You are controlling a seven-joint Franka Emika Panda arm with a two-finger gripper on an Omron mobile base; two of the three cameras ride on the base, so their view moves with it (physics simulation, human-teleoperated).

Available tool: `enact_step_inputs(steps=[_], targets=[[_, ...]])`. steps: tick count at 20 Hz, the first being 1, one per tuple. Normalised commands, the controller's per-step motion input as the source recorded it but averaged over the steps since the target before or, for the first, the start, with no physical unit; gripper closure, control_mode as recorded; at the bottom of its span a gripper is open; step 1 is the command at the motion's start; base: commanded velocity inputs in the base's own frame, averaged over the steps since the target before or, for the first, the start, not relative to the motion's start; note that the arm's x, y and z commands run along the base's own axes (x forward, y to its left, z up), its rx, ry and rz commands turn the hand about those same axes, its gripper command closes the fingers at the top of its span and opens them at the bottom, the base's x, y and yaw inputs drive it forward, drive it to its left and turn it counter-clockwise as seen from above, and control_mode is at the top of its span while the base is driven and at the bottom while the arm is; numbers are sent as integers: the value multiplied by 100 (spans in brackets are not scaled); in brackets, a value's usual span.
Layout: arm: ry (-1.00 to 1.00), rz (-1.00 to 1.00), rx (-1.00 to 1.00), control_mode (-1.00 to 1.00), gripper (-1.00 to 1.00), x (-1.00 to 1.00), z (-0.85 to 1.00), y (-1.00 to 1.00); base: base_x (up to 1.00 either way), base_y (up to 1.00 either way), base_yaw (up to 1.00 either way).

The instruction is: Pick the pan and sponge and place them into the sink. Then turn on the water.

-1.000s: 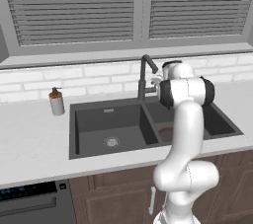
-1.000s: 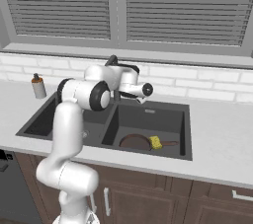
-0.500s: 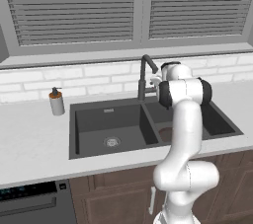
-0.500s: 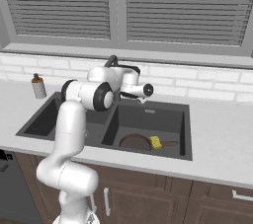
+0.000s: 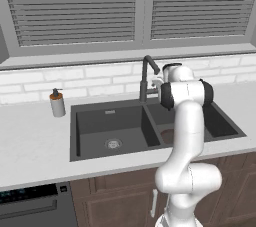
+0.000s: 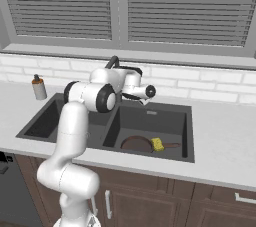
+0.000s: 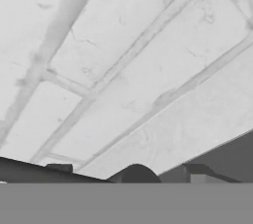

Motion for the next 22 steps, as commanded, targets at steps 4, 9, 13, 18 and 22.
enact_step_inputs(steps=[4,9,13,18,22], targets=[[0,0,1,-100,100,3,-4,0,0,0,0],[0,0,0,-100,100,0,-4,0,0,0,0],[0,0,4,-100,100,0,-4,0,0,0,0],[1,-4,25,-100,100,0,0,-7,0,0,0],[10,-15,31,-100,100,0,0,-12,0,0,0]])
